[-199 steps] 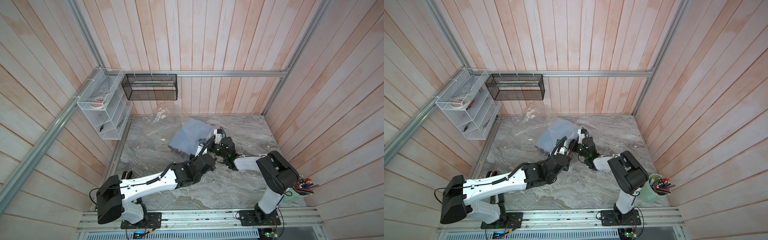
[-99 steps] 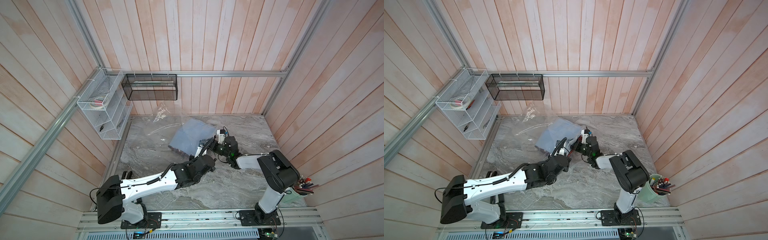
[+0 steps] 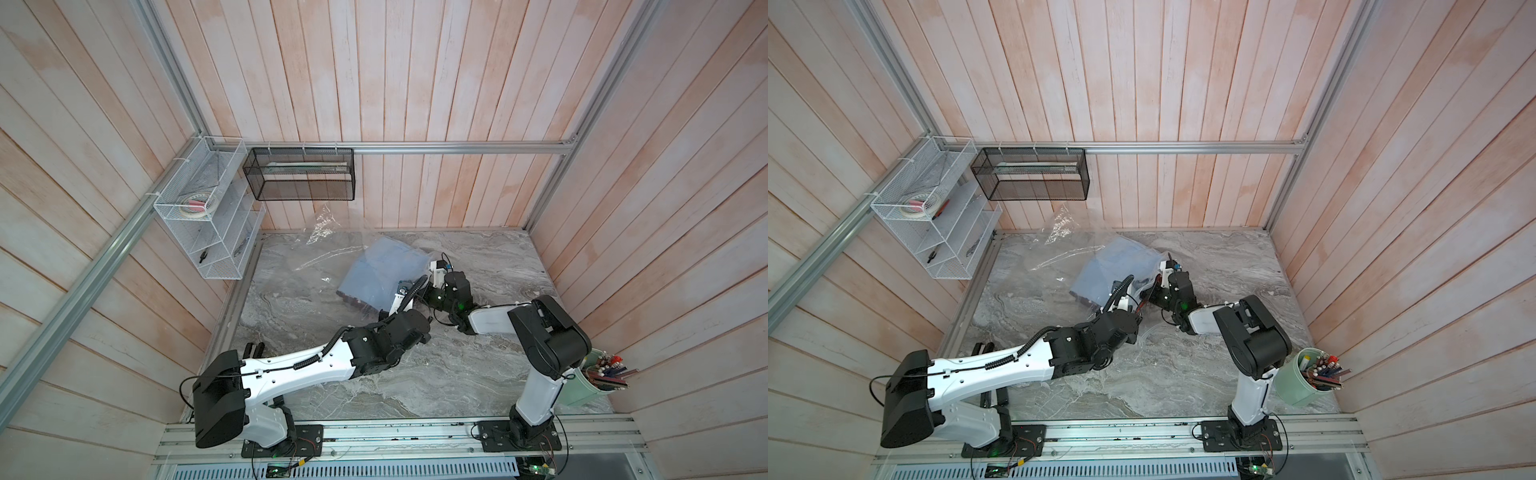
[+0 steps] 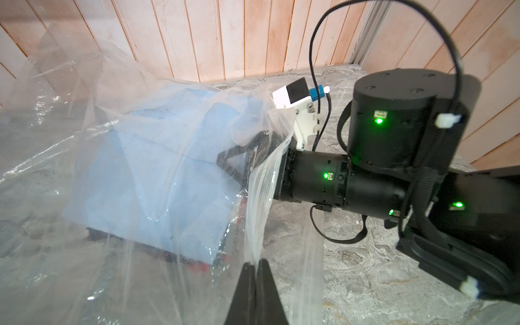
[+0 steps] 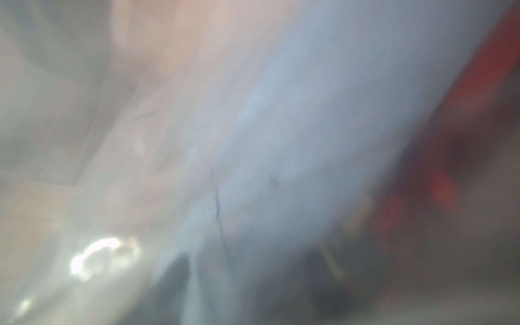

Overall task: Take the shirt out of the vacuum bag
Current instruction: Take out the shirt from the vacuum bag.

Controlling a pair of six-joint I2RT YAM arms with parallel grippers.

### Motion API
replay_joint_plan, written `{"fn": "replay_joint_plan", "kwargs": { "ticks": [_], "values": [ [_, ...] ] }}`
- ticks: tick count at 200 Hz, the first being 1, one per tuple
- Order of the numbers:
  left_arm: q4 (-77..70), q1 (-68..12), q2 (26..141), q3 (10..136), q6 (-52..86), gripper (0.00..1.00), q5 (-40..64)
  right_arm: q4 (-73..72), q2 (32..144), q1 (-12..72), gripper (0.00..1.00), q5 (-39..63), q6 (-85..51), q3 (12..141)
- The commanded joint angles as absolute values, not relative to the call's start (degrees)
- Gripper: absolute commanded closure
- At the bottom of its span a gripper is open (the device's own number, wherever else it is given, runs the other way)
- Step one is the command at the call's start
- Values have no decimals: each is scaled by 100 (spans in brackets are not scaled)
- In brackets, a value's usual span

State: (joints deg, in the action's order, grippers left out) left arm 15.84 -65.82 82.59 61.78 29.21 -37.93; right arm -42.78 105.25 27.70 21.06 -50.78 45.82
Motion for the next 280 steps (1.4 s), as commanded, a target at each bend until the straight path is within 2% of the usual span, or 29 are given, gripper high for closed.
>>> {"fn": "replay_joint_plan", "kwargs": {
  "ticks": [1,45,132,280],
  "values": [
    [1686,-6618,8223,6093,3056,100,-3867,-4134,10636,2764,32,2092,-5060,4771],
    [1694,-6618,8253,6053,3072,100,-3868,-4032,10354,2761,39,1864,-5005,4813],
    [1692,-6618,8358,6073,3085,100,-3805,-4060,10580,2760,50,1912,-4996,5062],
    [1712,-6609,8420,6075,3033,100,-3849,-3712,9962,2755,46,1845,-4797,4968]
  ]
}}
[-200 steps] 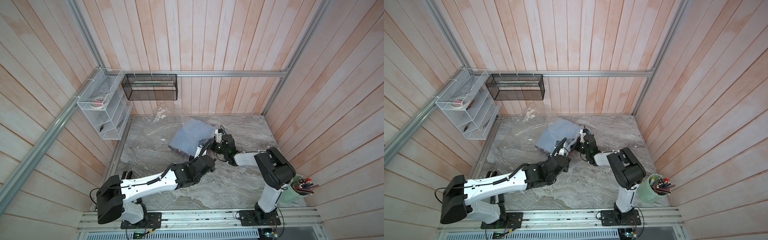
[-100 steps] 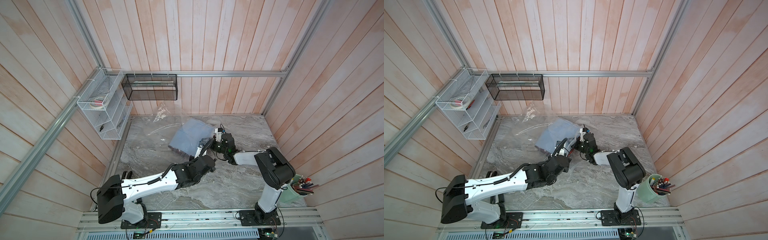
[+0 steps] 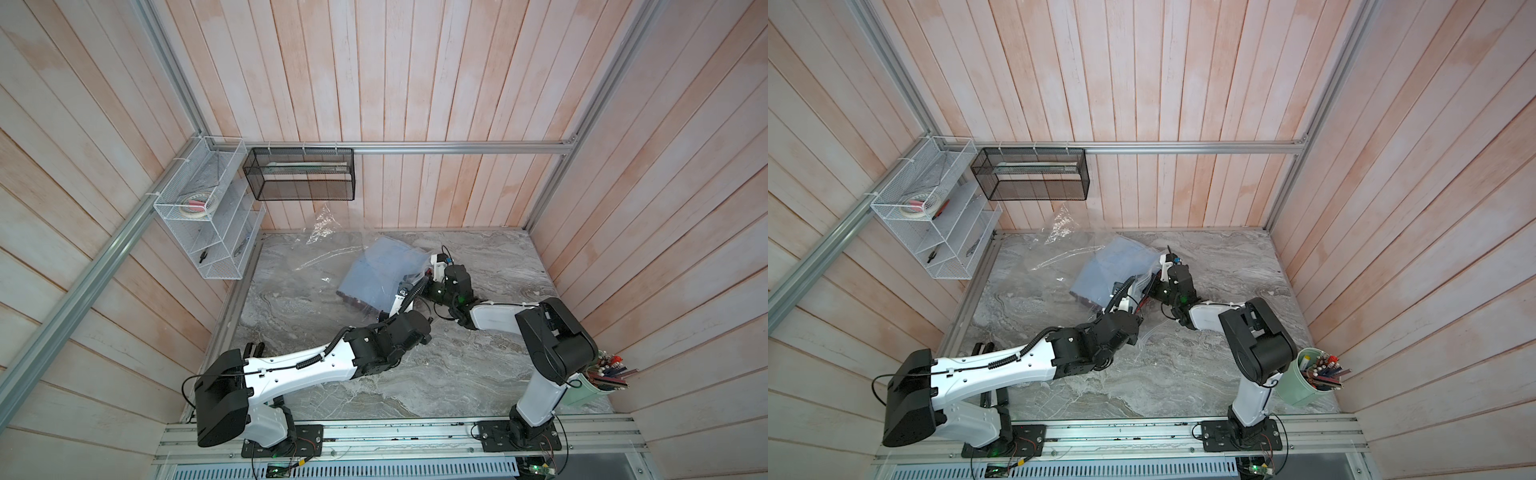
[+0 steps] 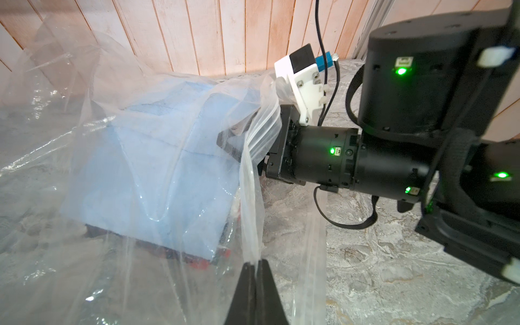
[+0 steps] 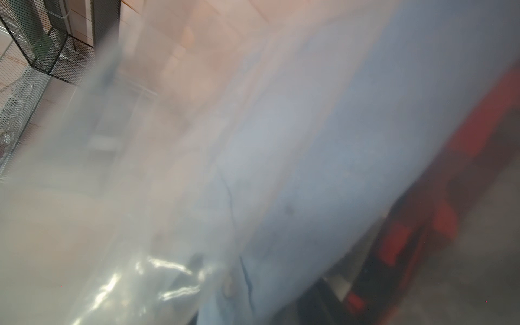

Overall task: Take the shirt out of the vacuum bag
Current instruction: Take out the shirt from the vacuum bag.

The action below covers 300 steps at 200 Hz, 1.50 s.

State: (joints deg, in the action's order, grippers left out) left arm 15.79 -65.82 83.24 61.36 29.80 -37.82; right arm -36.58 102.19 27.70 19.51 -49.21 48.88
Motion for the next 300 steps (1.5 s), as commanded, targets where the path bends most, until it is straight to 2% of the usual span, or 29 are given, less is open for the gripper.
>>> {"fn": "replay_joint_plan", "kwargs": {
  "ticks": [1,54,122,140,154,184,209,229,300],
  "values": [
    [1709,-6609,8424,6078,3037,100,-3845,-3706,9960,2757,46,1837,-4794,4967],
    [1768,-6609,8406,6030,3087,100,-3862,-3676,9906,2785,45,1770,-4765,4905],
    [1759,-6609,8412,6003,3129,100,-3874,-3826,10463,2795,46,1952,-4872,5171],
    [1748,-6609,8398,5980,3150,100,-3891,-3850,10503,2825,51,1902,-4879,5242],
    [1723,-6614,8394,5966,3155,100,-3892,-3835,10529,2856,61,1881,-4838,5344],
    [1684,-6609,8398,5943,3164,100,-3885,-3796,10569,2902,77,1883,-4820,5457],
    [1658,-6609,8411,5947,3165,100,-3879,-3801,10433,2917,82,1862,-4806,5358],
    [1651,-6609,8403,5934,3164,100,-3908,-3746,10321,2915,100,1775,-4773,5283],
    [1569,-6539,8463,5969,3284,100,-3884,-3777,9611,2900,100,1806,-4681,4520]
  ]
}}
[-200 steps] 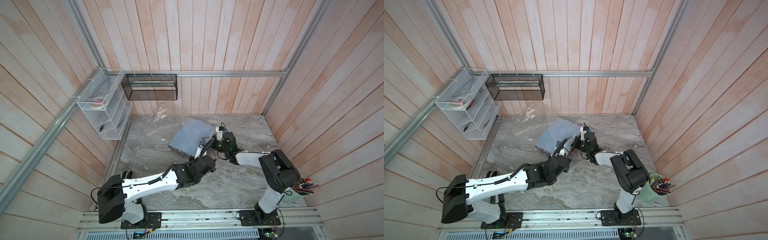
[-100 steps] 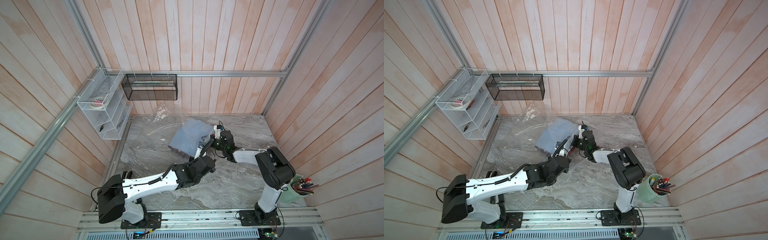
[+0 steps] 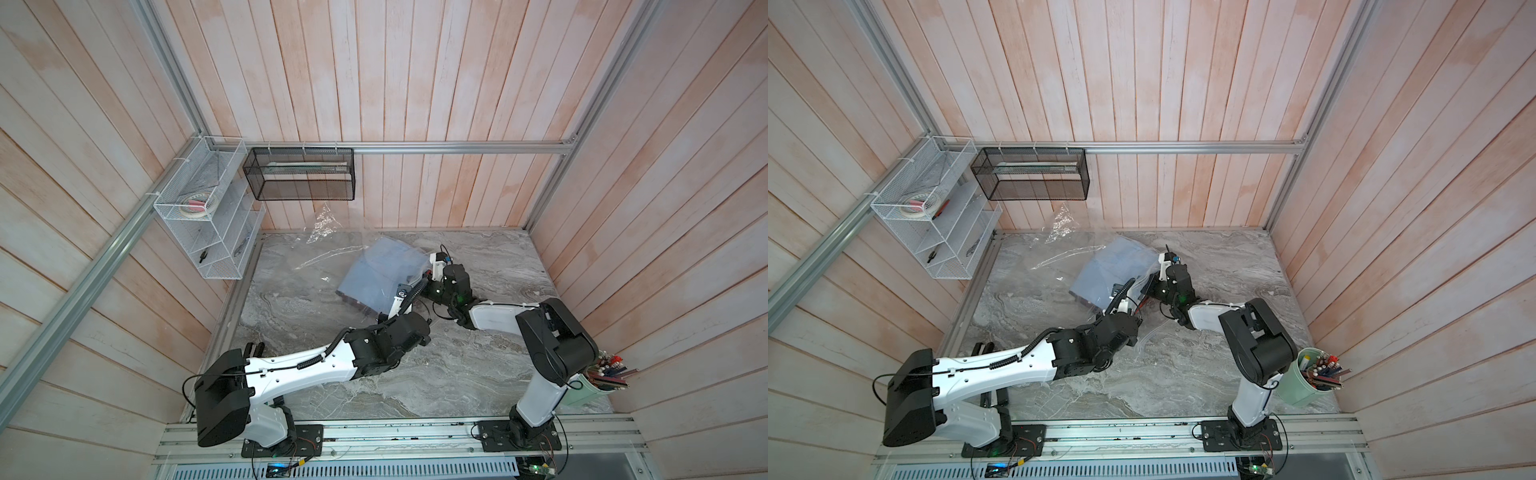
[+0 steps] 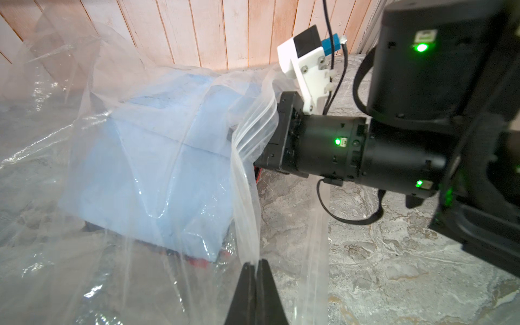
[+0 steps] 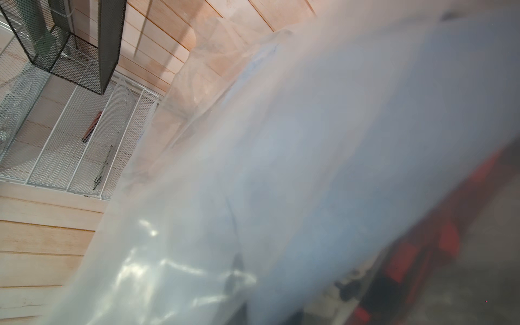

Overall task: Take the shirt out of the vacuum bag
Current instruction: Take out the shirt from the vacuum bag, then place the shirt at the center of the board.

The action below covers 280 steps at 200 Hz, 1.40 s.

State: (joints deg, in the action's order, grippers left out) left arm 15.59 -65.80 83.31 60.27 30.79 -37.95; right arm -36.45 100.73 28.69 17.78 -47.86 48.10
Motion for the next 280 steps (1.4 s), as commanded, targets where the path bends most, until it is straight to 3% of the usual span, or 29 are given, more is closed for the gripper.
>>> {"fn": "replay_joint_plan", "kwargs": {
  "ticks": [1,100,158,221,256,280],
  "values": [
    [1571,-6535,8459,5977,3290,100,-3884,-3774,9595,2896,100,1808,-4683,4506],
    [1652,-6347,8484,6107,3401,100,-3924,-3065,7940,2826,100,1960,-4370,3390],
    [1641,-6241,8385,6033,3375,100,-3939,-1539,5969,2684,100,1348,-3928,2936],
    [1716,-6122,8112,5766,3409,100,-3979,160,4285,2152,100,948,-3586,3650],
    [1784,-6054,7975,5580,3471,100,-3994,646,4169,2054,100,698,-3348,4486],
    [1799,-6024,7885,5452,3515,100,-3960,678,4366,1515,100,887,-3289,4934]
  ]
}}
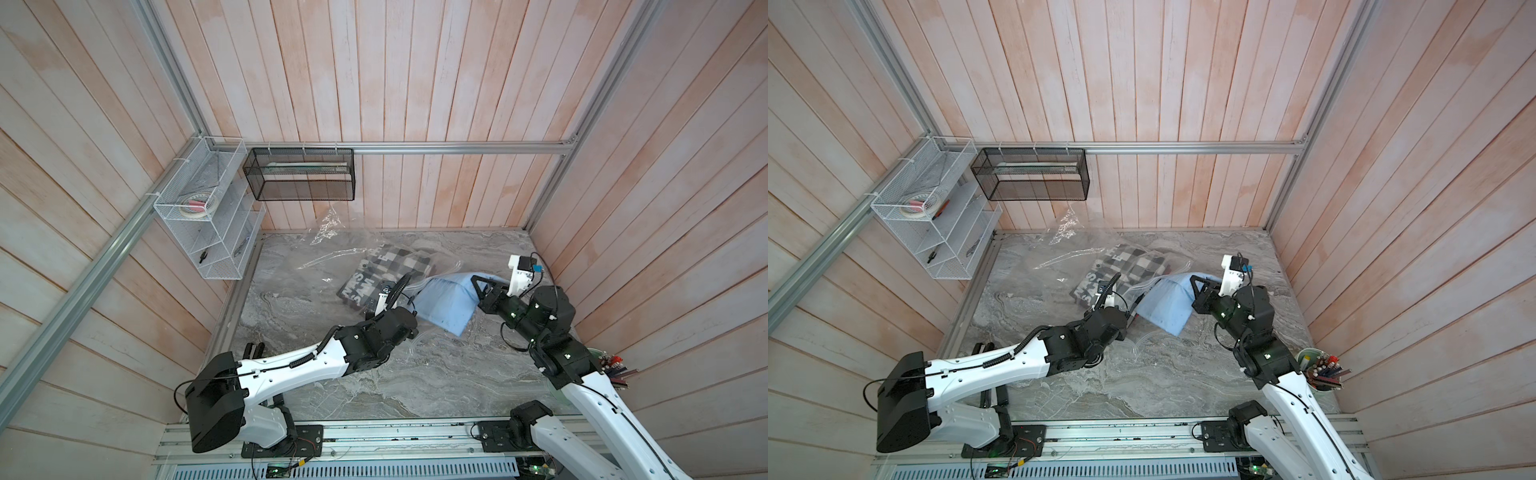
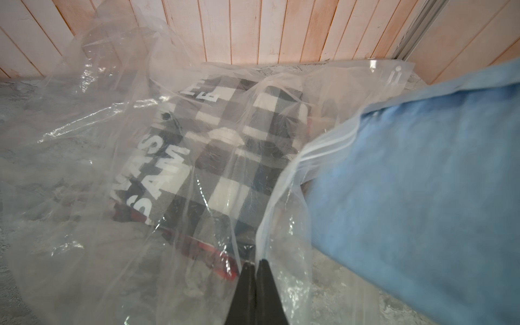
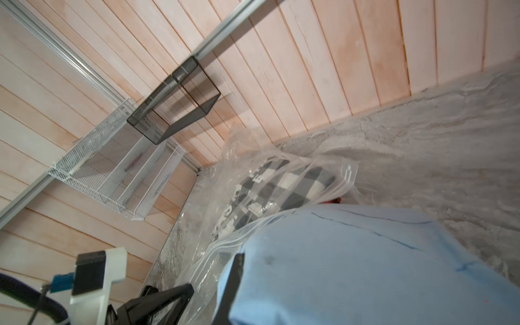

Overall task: Take the shirt out of the vacuum bag
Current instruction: Place the shirt at the center of the board.

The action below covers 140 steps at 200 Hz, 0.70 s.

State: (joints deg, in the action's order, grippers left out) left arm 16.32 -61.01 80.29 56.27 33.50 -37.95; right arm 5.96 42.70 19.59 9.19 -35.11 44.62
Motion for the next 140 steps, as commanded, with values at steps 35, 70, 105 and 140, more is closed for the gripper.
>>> {"fn": "replay_joint_plan", "kwargs": {
  "ticks": [35,70,105,140],
  "values": [
    [1899,-6023,7848,5328,3583,100,-3952,169,4908,429,100,1651,-3862,5426],
    [1911,-6023,7824,5246,3637,100,-3901,-470,5361,237,100,1327,-4163,5787],
    [1907,-6025,7750,5208,3708,100,-3811,-1218,6267,-254,100,1447,-4403,5815],
    [1877,-6022,7609,5164,3718,100,-3705,-2360,7371,-882,100,1992,-4988,5478]
  ]
}}
